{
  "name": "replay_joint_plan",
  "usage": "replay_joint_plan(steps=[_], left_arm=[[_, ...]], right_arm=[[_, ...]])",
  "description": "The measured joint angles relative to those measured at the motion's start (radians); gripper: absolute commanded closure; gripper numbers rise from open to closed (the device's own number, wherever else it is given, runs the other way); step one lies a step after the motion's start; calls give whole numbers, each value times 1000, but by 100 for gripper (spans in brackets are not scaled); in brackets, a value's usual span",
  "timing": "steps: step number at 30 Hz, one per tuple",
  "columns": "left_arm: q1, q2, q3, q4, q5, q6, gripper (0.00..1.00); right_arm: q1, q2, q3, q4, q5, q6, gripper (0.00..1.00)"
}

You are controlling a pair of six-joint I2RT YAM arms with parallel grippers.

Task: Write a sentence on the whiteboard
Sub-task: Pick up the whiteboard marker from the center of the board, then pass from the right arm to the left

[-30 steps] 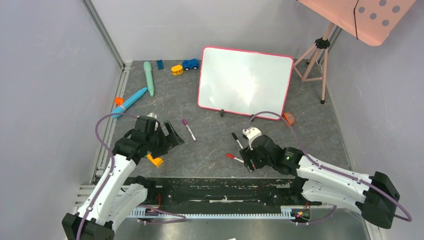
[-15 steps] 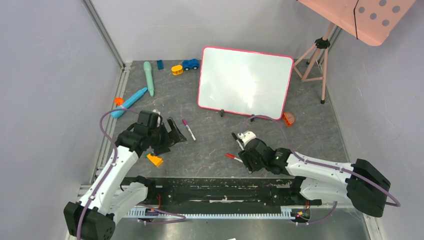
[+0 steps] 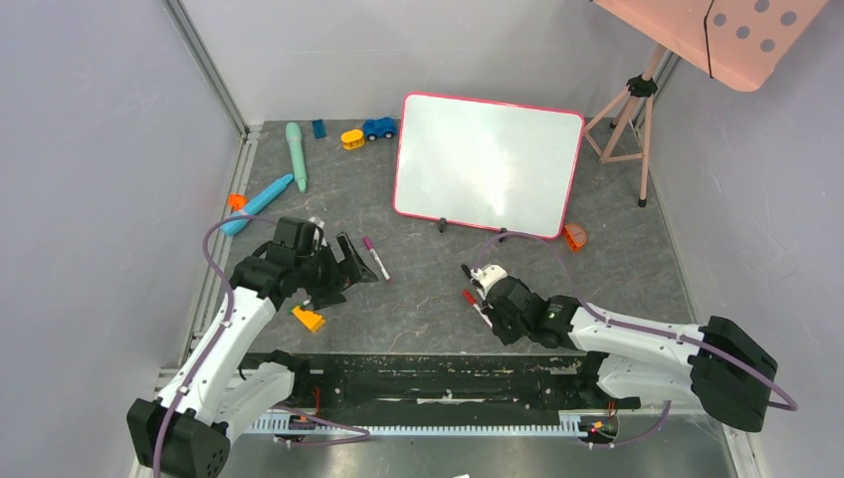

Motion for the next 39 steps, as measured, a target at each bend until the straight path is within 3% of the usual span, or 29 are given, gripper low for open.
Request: replay_joint_plan(steps=[6, 11, 15, 21, 23, 27, 33, 37, 39], left_arm=[[0, 26, 23, 27, 116, -1, 0], [-7, 24, 18, 183, 205, -79, 2], [-19, 18, -29, 393, 244, -209, 14], [-45, 46, -53, 552, 245, -320, 32], [-47, 61, -53, 574, 246, -328, 43], [-47, 85, -53, 591, 245, -336, 53], [-48, 88, -51, 600, 260, -334, 78], [-48, 88, -50, 600, 262, -328, 79], [-48, 88, -49, 597, 262, -325, 68]], right_arm=[[0, -31, 113, -63, -88, -20, 100], [0, 10, 293, -69, -142, -32, 100], [0, 88, 446, -66, -199, -34, 100], [0, 181, 584, -45, -294, -26, 100], [0, 192, 601, -37, -319, -22, 100], [0, 193, 603, -33, -348, -11, 100], [0, 193, 603, -30, -362, 5, 100], [0, 193, 603, -28, -362, 12, 100], [0, 193, 603, -28, -362, 13, 100]])
